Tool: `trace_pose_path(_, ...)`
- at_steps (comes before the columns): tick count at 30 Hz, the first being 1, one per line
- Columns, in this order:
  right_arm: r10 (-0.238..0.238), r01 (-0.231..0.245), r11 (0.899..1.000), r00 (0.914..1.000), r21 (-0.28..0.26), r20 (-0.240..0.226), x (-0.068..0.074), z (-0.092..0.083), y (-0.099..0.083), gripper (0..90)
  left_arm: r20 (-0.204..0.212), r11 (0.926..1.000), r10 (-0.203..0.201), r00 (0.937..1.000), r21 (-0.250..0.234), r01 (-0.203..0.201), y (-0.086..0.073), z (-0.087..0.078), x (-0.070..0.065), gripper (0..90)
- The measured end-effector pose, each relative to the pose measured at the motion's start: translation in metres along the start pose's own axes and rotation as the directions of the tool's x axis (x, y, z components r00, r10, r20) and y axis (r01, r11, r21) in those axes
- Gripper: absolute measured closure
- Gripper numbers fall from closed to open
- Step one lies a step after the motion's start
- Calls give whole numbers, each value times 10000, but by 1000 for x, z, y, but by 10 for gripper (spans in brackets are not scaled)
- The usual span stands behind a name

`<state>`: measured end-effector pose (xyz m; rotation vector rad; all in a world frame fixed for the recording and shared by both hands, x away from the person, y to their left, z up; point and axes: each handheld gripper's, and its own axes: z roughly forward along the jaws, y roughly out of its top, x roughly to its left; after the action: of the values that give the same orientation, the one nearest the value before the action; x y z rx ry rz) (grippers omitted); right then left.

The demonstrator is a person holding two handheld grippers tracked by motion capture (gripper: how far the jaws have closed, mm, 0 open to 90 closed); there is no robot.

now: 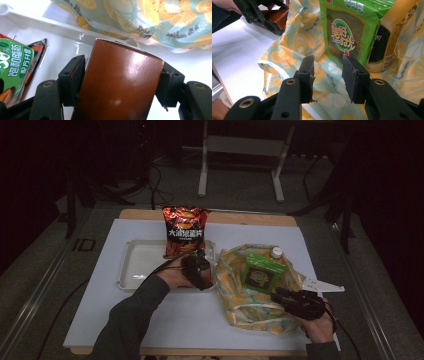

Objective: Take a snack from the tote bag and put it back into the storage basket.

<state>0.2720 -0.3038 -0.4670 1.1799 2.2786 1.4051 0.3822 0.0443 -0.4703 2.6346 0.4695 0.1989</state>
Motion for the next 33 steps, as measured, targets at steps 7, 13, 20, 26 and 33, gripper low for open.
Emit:
trace_pose_path(7,-8,8,10000,10000,15,-8,0,0,0,614,60,9991,-371,9993,213,369,2,4,1,317)
trace_pose_path(13,-21,21,10000,10000,-6,-25,0,0,0,613,500,9966,-760,9958,347,743,4,10,2,281)
trace_pose_path(20,-23,23,10000,10000,-15,-23,0,0,0,613,636,9952,-970,9932,-79,977,5,2,4,256)
trace_pose_path(26,-28,28,10000,10000,-19,-18,0,0,0,612,398,9921,-1101,9931,-558,1123,4,-14,5,293)
trace_pose_path(33,-36,36,10000,10000,-21,-10,0,0,0,612,67,9859,-1238,9923,-1126,1237,3,-32,2,333)
